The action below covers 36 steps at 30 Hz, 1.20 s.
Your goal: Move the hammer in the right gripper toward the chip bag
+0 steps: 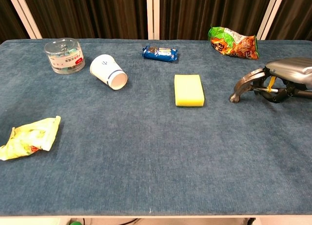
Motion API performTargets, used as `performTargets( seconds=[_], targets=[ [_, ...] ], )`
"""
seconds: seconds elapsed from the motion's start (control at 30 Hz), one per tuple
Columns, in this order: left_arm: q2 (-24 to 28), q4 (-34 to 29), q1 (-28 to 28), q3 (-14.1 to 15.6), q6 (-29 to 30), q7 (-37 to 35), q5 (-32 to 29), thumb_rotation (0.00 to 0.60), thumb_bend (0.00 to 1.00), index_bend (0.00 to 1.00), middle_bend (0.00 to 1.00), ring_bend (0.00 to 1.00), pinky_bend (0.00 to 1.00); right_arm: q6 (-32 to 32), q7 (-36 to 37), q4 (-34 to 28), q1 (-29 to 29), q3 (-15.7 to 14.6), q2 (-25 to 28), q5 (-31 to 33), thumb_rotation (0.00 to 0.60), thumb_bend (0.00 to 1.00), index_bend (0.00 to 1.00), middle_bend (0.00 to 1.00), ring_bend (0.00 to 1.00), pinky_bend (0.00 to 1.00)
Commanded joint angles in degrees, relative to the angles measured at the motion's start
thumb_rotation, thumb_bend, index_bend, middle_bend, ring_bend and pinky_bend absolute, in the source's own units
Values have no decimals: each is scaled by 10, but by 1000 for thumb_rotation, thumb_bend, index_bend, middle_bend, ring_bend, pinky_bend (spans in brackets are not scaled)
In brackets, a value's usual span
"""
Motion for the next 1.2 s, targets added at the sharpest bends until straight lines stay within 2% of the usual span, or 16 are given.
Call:
performTargets(
  seconds=[0.03,0.1,0.3,0.37,0.53,0.73,1.07,1.2],
  targets=[
    [0,0,0,0,-1,1,0,600,0,219,210,117,101,0,1,1,0,0,0,0,600,607,511,434,252,298],
    [-1,1,-1,0,-3,1,-1,600,0,219,210,117,101,1,3,2,0,-1,0,-2,600,670,535,448,266,311],
    [-2,1,-3,-1,-8,3,-4,600,0,219,210,117,100,10,15,7,0,-3,2,-15,600,940,609,495,324,365],
    [-3,1,-3,-1,-10,3,-6,600,0,219,210,117,100,15,26,7,0,-3,5,-21,600,991,629,509,343,386],
    [-3,4,-2,-1,-10,0,-9,600,0,218,210,117,100,36,53,6,-3,-4,13,-43,600,1000,693,555,407,462],
    [-4,7,1,0,-9,-6,-12,600,0,219,210,117,100,65,91,-1,-6,-3,29,-69,600,1000,778,614,492,629],
    [-4,7,9,3,-4,-8,-14,600,0,219,210,117,100,114,138,-6,-6,4,28,-101,600,1000,930,724,630,797],
    [-4,7,10,2,-3,-8,-16,600,0,219,210,117,100,121,150,-13,-2,12,14,-99,600,1000,939,746,667,836]
  ],
)
